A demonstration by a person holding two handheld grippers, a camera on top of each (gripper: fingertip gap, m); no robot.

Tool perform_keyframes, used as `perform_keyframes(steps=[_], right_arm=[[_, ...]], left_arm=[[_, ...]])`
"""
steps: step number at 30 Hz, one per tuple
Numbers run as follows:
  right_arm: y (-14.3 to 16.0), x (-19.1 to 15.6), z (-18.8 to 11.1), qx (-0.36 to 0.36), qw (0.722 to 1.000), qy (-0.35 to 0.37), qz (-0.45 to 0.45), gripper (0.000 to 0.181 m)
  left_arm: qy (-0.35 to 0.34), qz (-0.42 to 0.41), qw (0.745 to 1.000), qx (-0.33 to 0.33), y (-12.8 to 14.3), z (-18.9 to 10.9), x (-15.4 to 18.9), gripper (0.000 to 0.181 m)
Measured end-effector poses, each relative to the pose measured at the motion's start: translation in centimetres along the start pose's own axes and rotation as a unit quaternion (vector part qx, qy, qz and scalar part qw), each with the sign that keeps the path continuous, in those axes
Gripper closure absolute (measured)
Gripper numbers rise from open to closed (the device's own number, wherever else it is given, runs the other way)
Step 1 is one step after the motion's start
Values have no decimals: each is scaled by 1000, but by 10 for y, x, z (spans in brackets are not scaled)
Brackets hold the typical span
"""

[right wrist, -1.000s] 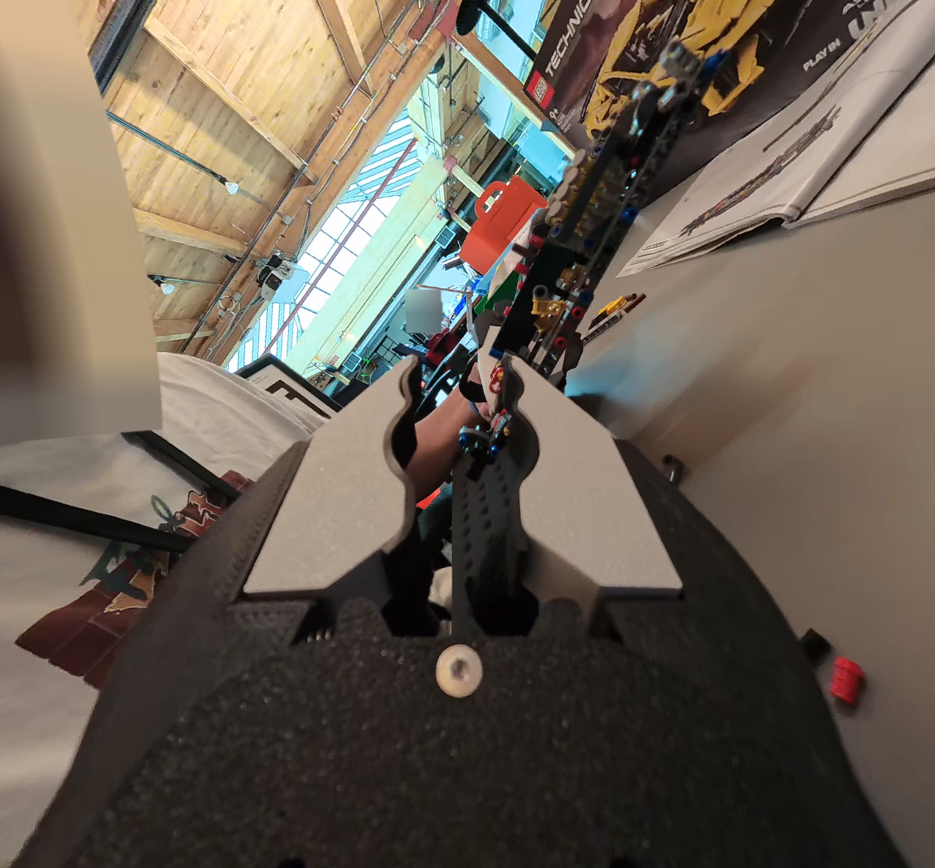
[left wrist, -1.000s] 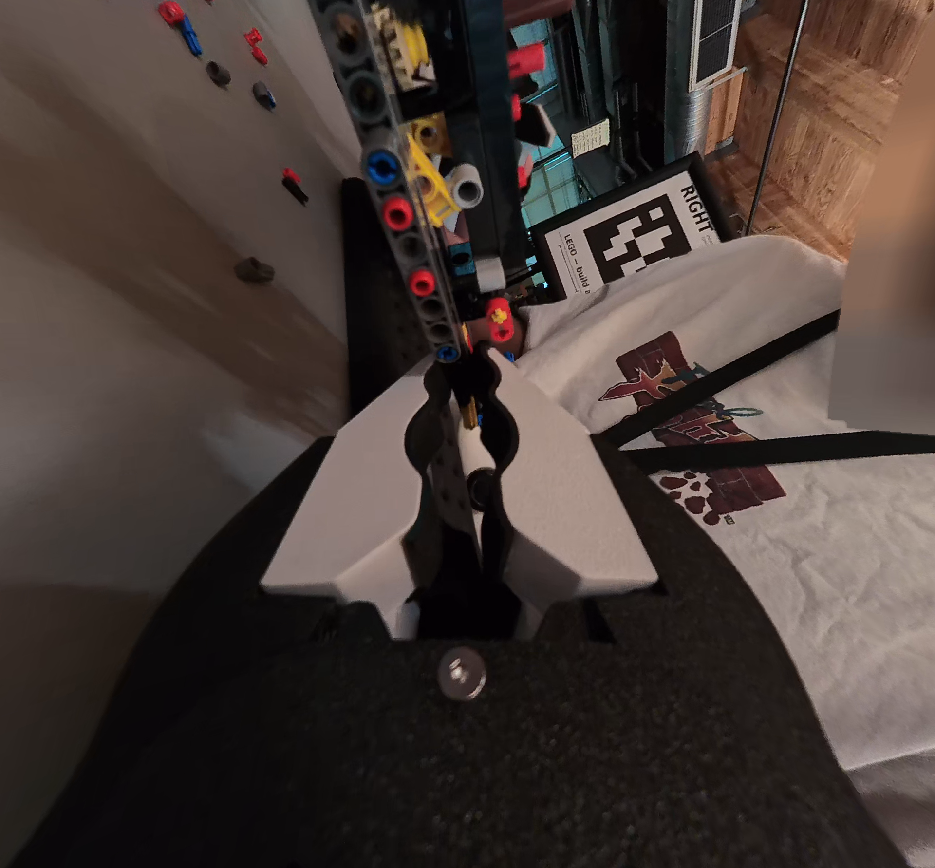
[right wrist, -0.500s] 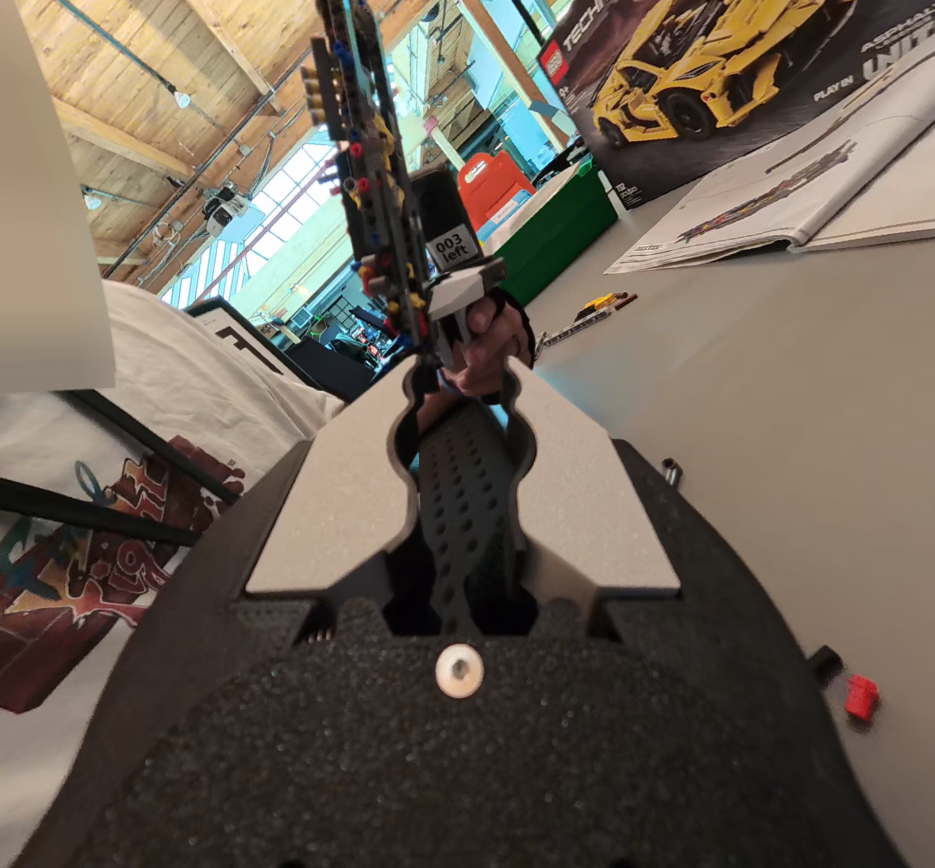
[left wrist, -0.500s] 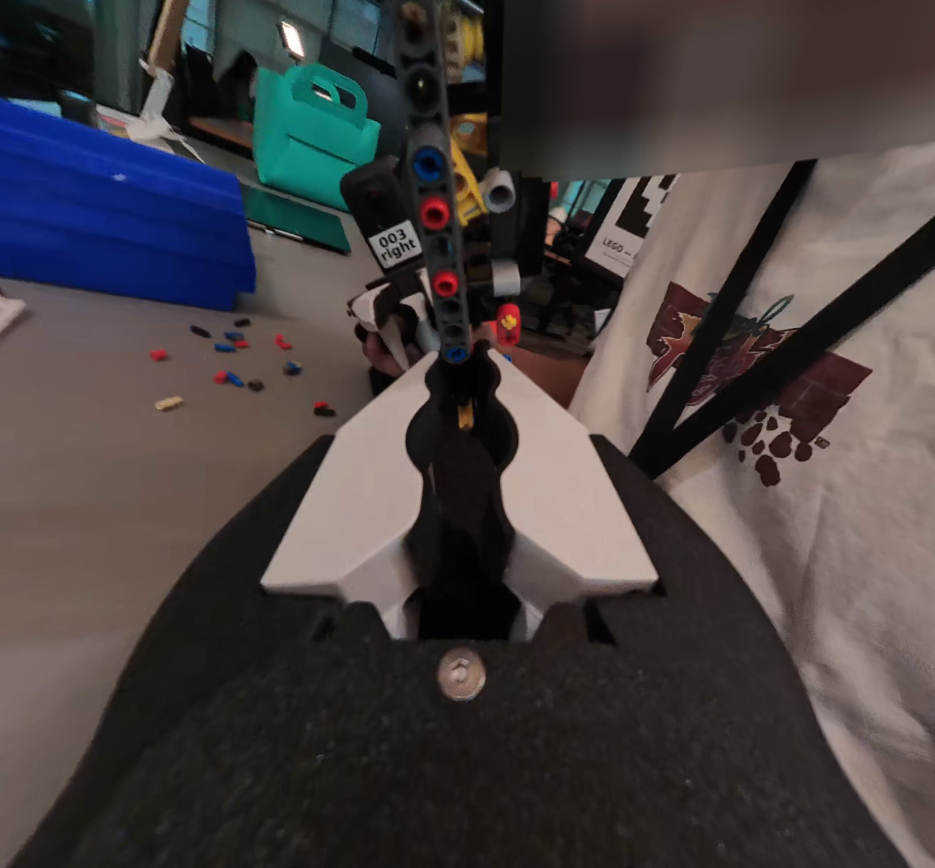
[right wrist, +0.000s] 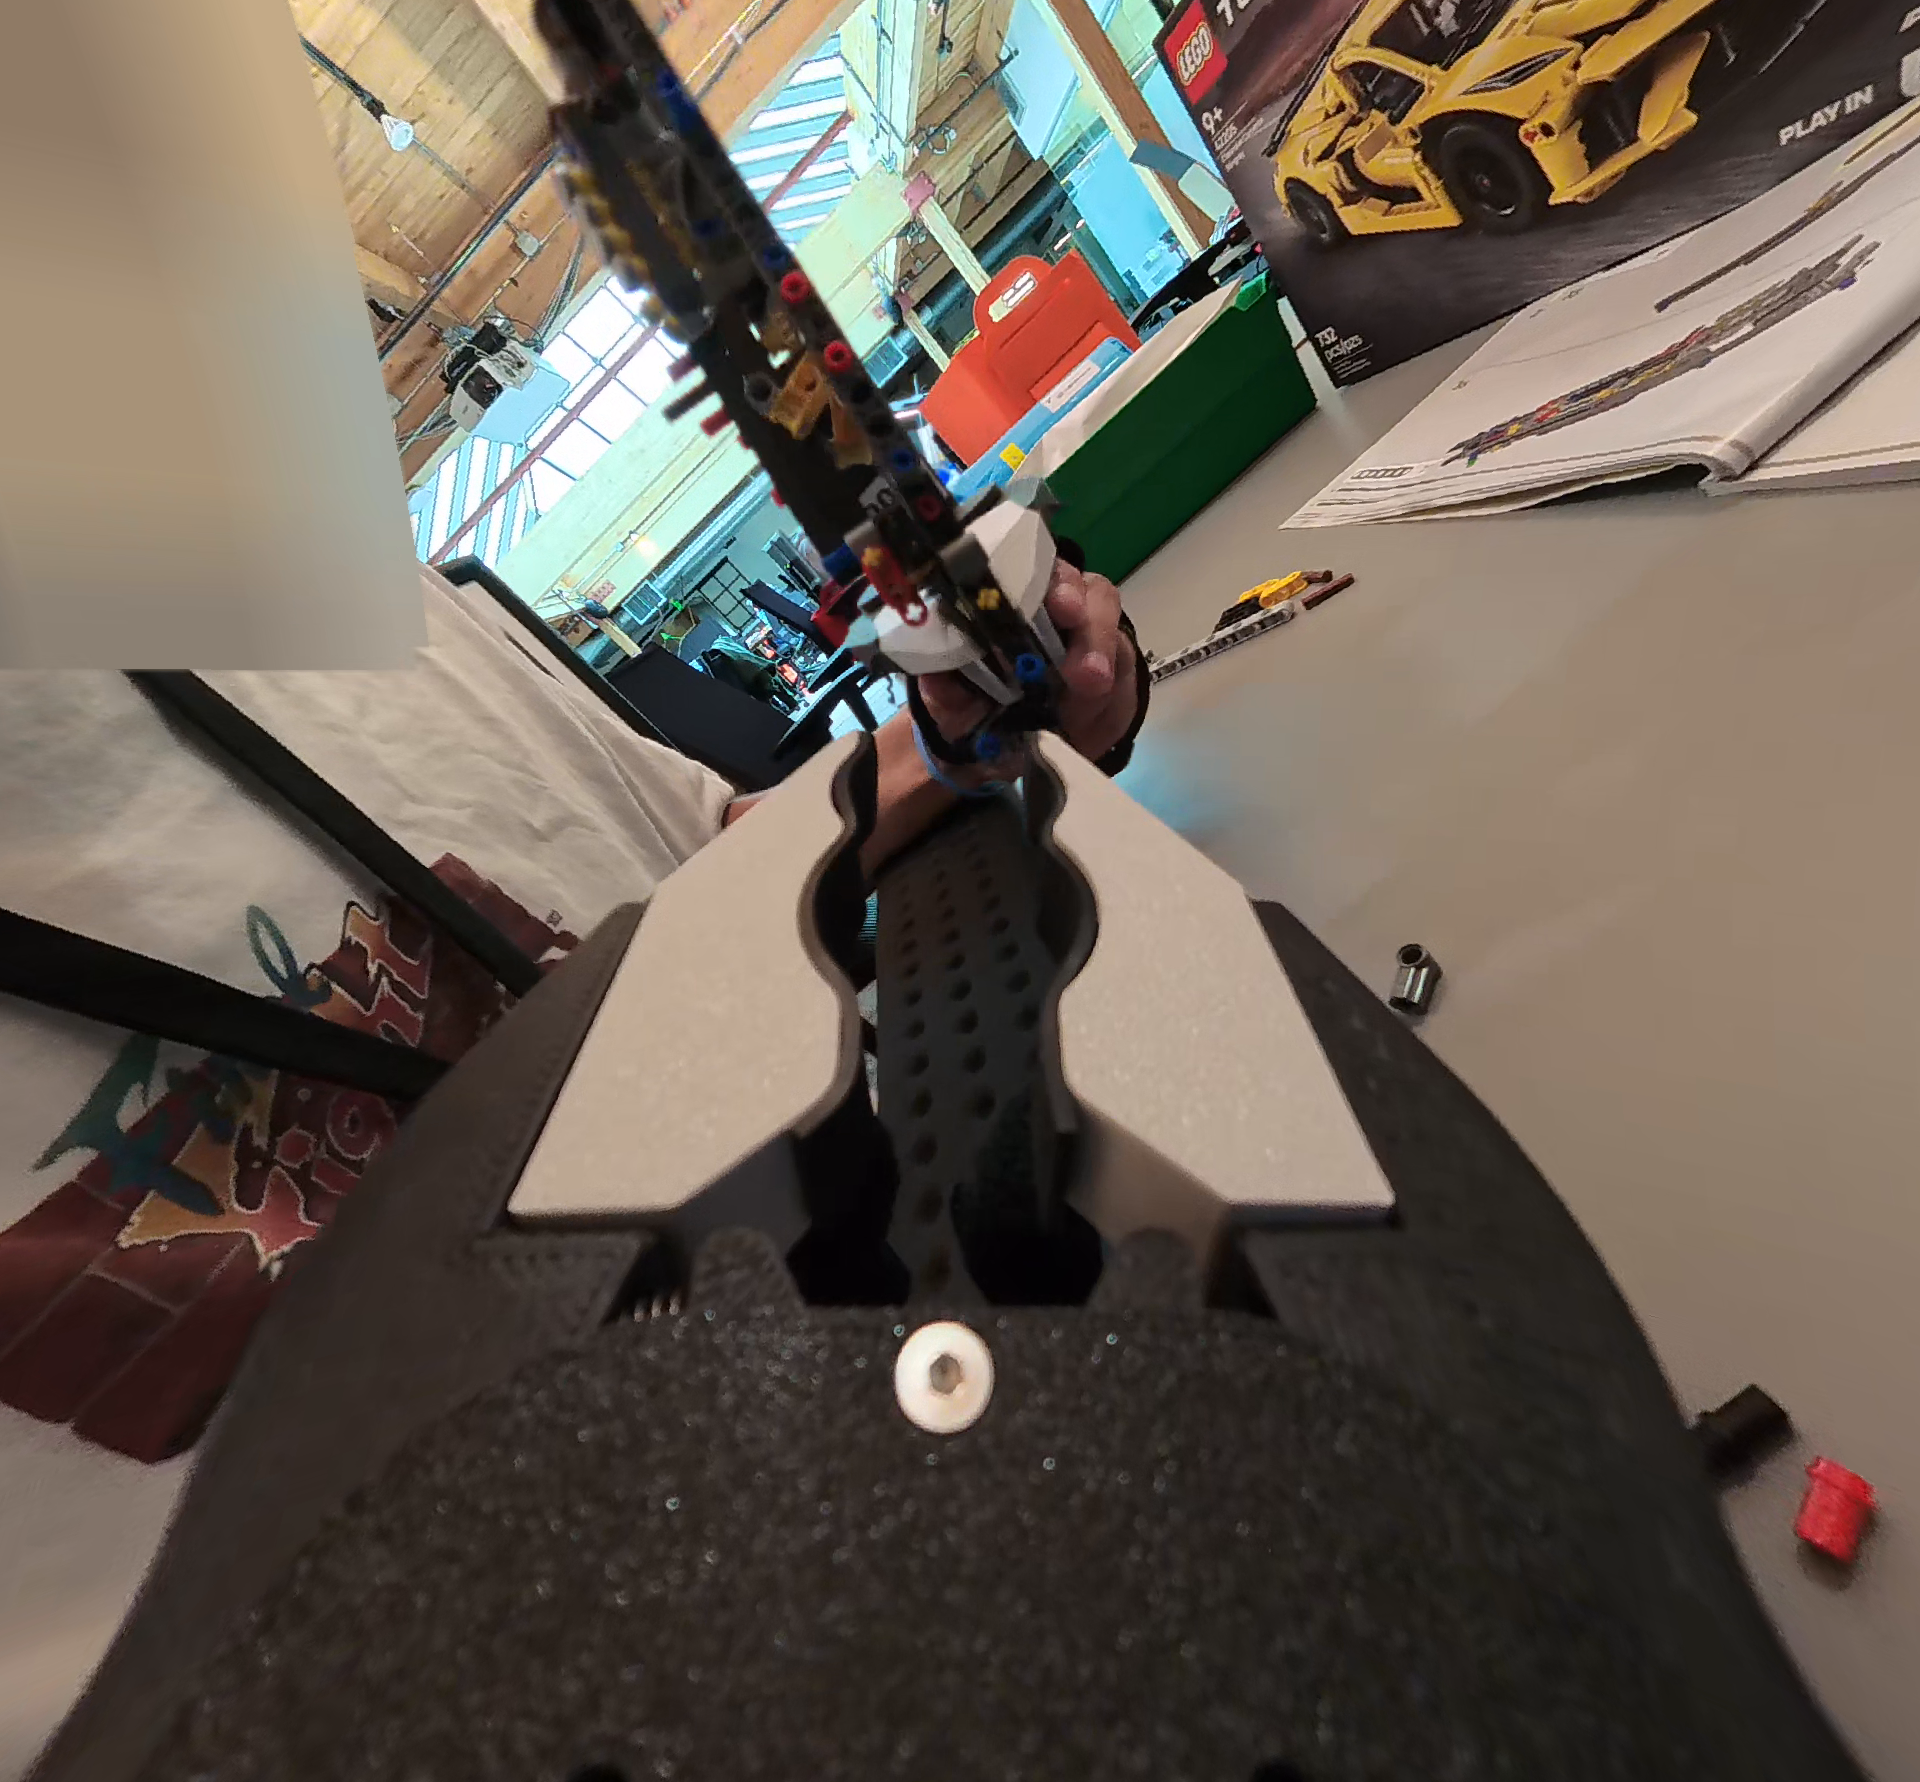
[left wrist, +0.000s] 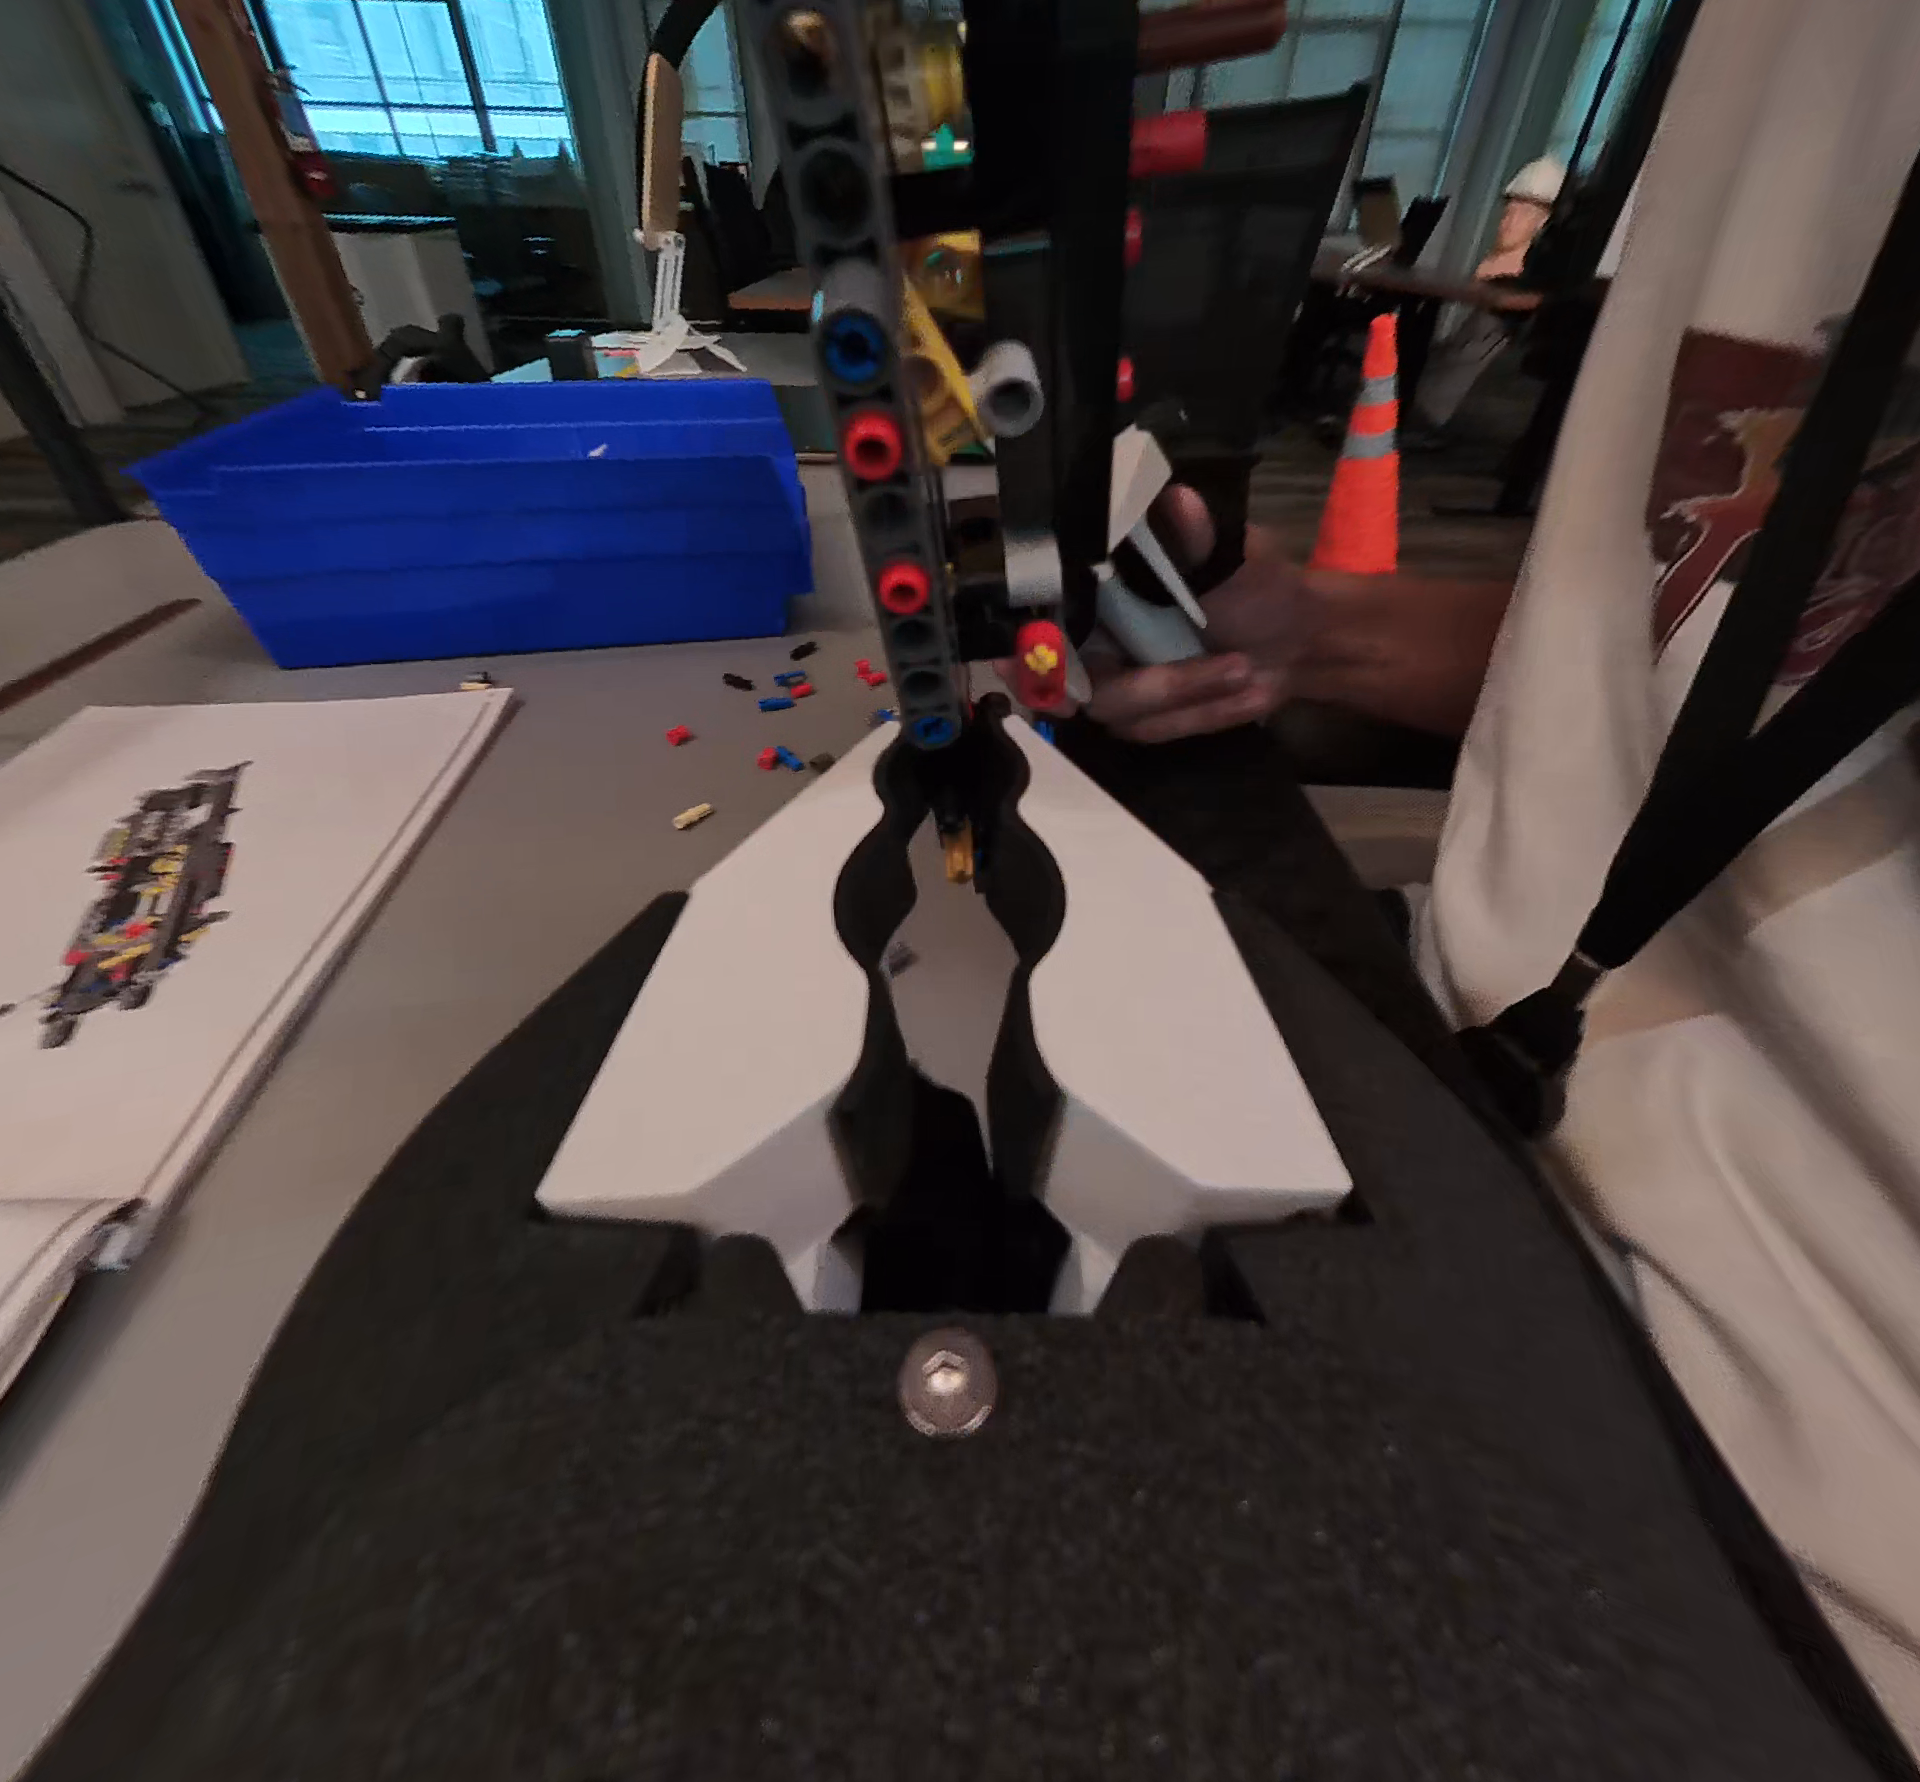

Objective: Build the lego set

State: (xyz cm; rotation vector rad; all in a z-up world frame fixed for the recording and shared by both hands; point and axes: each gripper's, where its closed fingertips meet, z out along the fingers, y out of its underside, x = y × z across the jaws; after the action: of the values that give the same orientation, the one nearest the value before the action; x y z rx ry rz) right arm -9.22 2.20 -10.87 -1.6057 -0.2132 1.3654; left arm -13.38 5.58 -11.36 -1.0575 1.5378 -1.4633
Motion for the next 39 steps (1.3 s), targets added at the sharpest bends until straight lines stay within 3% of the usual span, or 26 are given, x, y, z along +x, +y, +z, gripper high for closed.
perform_keyframes(steps=[12, 16, 20, 25, 28, 31, 36, 39], right_arm=[[-2, -1, -1, 6, 1000, -11, 9, 156], [0, -2, 1, -2, 1000, -4, -11, 158], [-8, 12, 4, 7, 987, 74, -141, 160], [-1, 31, 12, -49, 993, 79, -67, 159], [6, 38, 13, -77, 993, 81, -26, 157], [17, 31, 16, -107, 992, 38, 47, 158], [24, 21, 32, -127, 991, 14, 47, 175], [23, 26, 34, -120, 990, 26, 71, 176]], left_arm=[[-21, 75, 996, -43, 16, 8, 4, 174], [12, 13, 998, -53, 19, 10, 10, 174], [81, -157, 982, -71, 29, 15, 13, 175], [124, -308, 941, -68, 35, 17, 11, 174], [132, -294, 945, -58, 31, 17, 15, 175], [134, -286, 947, -64, 31, 19, 18, 174], [127, -284, 949, -52, 26, 24, 17, 174], [121, -311, 941, -56, 28, 23, 13, 173]])
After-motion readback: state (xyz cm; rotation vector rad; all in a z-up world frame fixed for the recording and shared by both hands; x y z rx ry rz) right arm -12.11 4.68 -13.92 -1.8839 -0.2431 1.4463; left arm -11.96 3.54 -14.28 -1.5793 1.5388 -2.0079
